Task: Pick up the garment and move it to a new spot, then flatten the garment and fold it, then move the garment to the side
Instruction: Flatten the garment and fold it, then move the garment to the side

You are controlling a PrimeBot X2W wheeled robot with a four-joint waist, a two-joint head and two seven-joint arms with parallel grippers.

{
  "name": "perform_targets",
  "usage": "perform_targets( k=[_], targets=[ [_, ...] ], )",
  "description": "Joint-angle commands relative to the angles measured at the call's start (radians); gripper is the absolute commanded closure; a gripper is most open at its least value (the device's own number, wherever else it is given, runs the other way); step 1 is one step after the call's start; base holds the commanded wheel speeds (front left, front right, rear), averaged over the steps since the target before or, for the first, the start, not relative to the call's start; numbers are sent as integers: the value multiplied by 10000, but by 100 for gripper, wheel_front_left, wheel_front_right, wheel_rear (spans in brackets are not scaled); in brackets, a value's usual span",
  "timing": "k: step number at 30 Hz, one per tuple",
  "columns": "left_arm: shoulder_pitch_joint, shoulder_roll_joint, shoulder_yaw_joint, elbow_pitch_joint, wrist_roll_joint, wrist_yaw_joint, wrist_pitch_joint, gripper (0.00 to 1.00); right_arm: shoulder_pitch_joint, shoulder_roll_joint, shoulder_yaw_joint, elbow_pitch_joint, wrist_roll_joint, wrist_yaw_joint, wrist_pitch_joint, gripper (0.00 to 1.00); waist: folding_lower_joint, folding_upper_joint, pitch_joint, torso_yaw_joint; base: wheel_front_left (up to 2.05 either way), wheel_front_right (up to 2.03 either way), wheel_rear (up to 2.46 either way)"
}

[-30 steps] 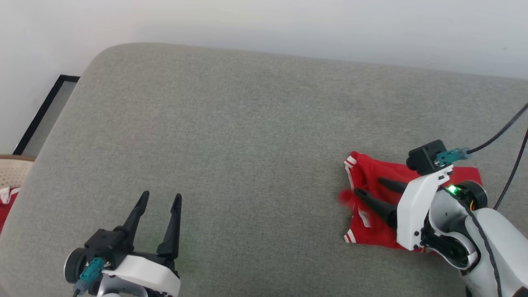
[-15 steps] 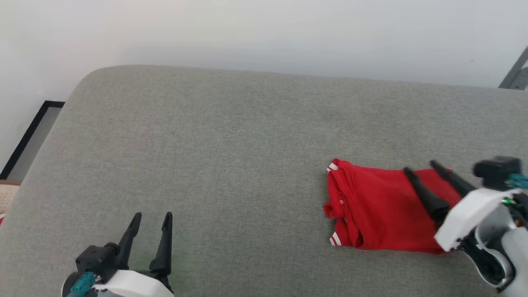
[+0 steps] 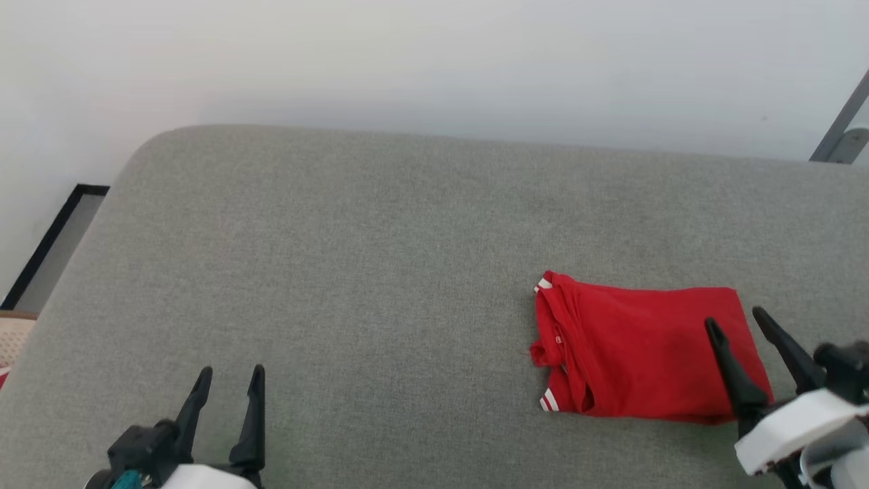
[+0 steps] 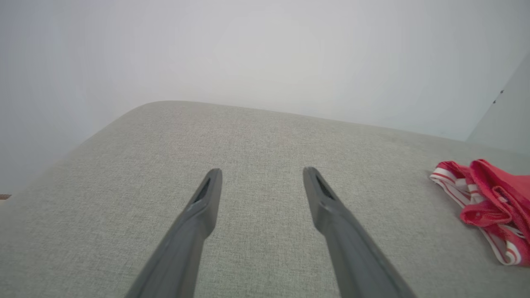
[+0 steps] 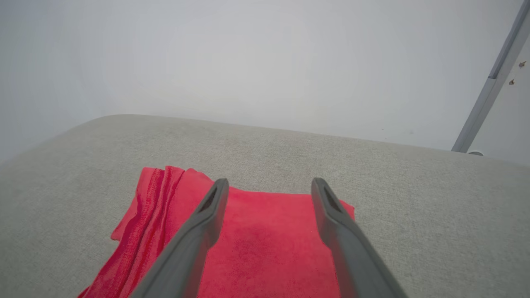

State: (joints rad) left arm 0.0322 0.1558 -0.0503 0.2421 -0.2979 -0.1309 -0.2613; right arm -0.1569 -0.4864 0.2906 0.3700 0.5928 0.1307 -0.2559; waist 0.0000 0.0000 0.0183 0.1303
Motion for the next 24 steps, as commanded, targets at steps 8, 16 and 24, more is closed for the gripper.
perform_targets(
  k=[8,16,24],
  targets=[
    [867,137,136,-828,281,9,-51,0,1707,1025,-1906,-1483,-961,0,-94,0,0,0,-313,-142,0,0,0],
    [1552,204,254,-1432,315,9,-51,0,2740,1418,-2843,-2434,-1371,0,131,0,0,0,-391,-191,0,0,0],
    [1870,112,306,-1786,341,9,-51,0,3209,1725,-3415,-3124,-1551,0,512,0,0,0,-366,-140,0,0,0]
  ],
)
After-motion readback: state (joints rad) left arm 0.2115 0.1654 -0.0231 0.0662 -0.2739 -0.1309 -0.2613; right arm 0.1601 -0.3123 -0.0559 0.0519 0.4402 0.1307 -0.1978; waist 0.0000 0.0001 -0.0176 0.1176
